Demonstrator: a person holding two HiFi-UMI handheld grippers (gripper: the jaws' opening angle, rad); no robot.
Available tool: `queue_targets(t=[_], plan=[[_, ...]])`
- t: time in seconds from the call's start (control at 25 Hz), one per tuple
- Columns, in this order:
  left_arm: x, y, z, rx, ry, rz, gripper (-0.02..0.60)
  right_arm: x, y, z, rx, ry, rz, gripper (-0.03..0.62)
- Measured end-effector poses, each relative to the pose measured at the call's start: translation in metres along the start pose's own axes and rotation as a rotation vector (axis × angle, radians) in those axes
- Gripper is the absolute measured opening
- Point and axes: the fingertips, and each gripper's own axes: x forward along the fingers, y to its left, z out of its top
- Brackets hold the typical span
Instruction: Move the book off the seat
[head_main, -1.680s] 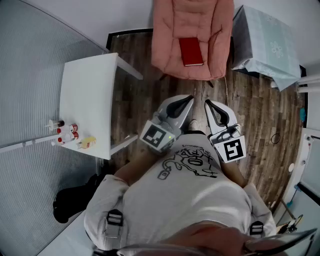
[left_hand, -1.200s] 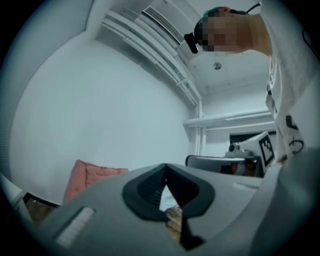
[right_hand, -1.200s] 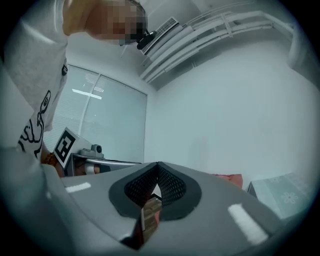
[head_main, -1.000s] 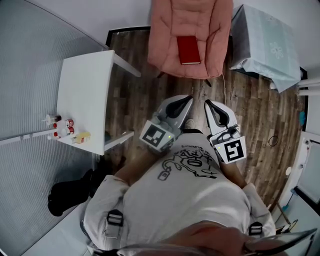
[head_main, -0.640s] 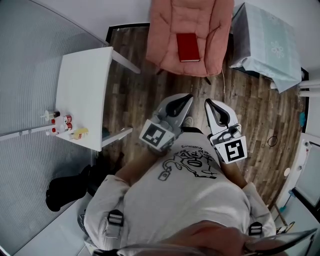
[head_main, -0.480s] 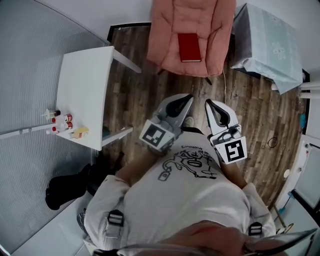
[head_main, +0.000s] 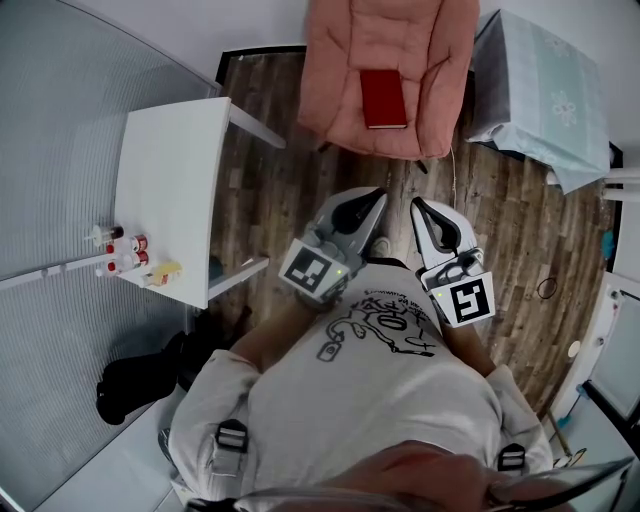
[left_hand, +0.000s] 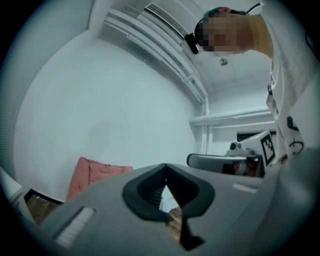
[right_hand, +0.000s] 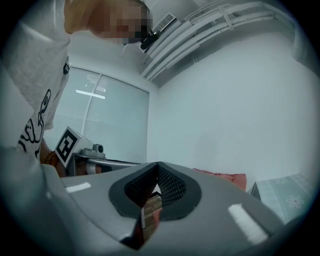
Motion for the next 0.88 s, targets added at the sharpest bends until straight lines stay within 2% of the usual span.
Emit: queue_targets(t=[0.28,0.6,0.88], plan=[[0.024,0.049,0.008,-0.008,0.0,-0.024,0.0,0.051,-0.022,-0.002,-0.012,0.013,-0.012,0.005],[0.061,0.121,0.024,-0.014,0.005,-0.069,0.0,0.128,-0.055,-0.002,-0.014,0.037,-0.035,0.005],[0.07,0.189,0.034,-0.017,0.011,-0.093,0.0,0.197,-0.065,-0.005,-0.016,0.053,-0.062,0.005]])
